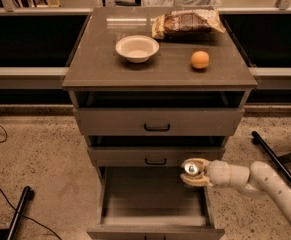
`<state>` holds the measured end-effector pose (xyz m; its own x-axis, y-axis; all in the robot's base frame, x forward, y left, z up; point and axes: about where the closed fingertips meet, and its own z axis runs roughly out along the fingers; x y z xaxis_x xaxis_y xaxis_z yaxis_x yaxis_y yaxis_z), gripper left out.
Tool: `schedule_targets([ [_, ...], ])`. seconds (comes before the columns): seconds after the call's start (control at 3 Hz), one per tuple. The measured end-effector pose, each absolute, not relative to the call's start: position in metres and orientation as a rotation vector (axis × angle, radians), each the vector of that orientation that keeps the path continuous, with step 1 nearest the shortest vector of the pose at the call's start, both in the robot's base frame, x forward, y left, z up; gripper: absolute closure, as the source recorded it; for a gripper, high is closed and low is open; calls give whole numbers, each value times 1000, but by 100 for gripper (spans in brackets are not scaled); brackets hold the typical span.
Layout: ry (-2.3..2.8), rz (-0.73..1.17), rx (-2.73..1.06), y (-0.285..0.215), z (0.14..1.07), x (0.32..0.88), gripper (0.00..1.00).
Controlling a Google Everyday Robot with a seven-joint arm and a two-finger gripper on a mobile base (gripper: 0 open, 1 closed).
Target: Place redbull can into bottom drawer
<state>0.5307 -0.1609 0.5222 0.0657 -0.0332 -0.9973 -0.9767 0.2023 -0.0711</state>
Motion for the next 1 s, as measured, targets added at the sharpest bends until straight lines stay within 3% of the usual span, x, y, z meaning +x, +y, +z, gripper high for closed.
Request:
schedule_targets([
  [1.0, 1184, 1029, -1029, -168, 420, 531, 100],
])
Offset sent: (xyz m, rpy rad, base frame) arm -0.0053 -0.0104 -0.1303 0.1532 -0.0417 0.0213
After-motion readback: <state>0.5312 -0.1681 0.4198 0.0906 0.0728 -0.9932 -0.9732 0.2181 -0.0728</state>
